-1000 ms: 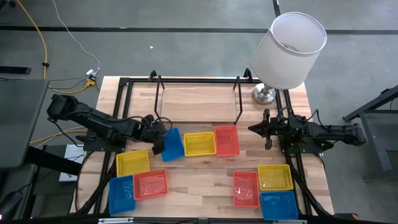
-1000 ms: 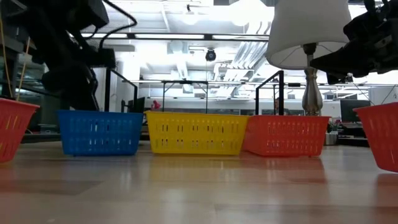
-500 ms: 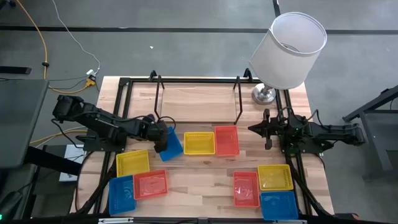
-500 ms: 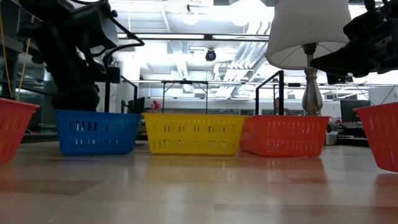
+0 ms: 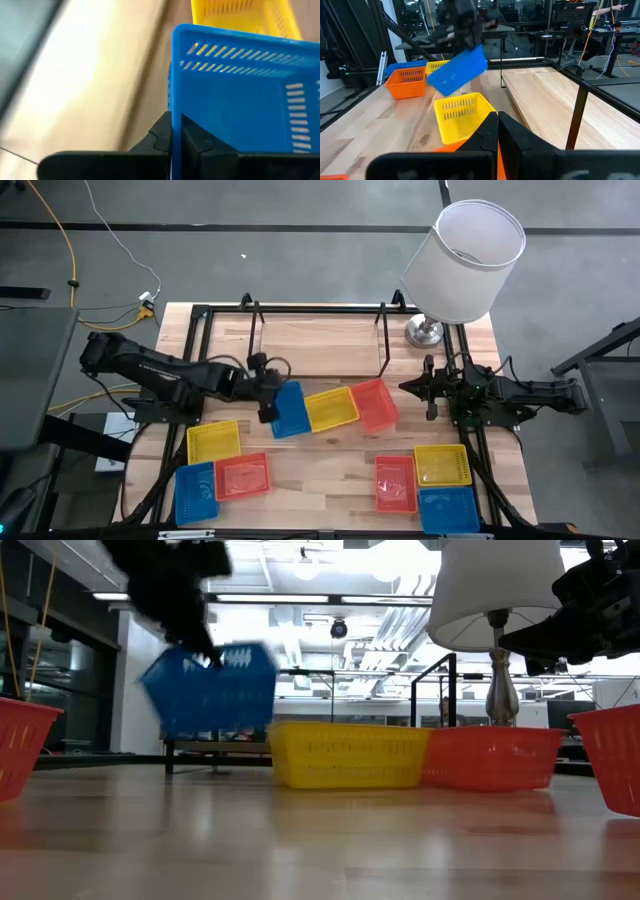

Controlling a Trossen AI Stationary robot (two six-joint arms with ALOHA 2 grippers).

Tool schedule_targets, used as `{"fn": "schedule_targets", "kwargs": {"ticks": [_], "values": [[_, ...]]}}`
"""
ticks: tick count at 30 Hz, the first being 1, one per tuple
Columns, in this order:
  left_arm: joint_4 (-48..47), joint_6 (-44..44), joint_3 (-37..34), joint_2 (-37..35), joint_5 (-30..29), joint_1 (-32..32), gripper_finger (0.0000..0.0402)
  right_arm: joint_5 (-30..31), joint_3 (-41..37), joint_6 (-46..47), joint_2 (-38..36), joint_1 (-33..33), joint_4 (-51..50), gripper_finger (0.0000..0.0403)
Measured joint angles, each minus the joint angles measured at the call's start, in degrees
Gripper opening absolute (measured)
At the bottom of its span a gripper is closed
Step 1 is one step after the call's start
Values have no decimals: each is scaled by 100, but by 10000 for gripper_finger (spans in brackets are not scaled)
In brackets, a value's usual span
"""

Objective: Stack baskets on shelf by color
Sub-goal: Put the top blue bin on the shelf

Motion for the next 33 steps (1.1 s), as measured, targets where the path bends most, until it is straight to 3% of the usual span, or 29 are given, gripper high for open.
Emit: {"fn": "schedule_targets", "kwargs": {"ticks": [6,13,19,33], "values": [[-831,1446,1223,190,113,902,1,0,2,0,0,0,-2,0],[-1848,3248,2006,812,1414,2471,1,1,-1,0,11,2,-2,0],[-1814,4063,2149,1413,2090,3276,0,-1,0,0,13,1,-1,0],[-1308,4780,2161,2196,1794,3934,1,-1,0,0,13,2,-2,0]]}}
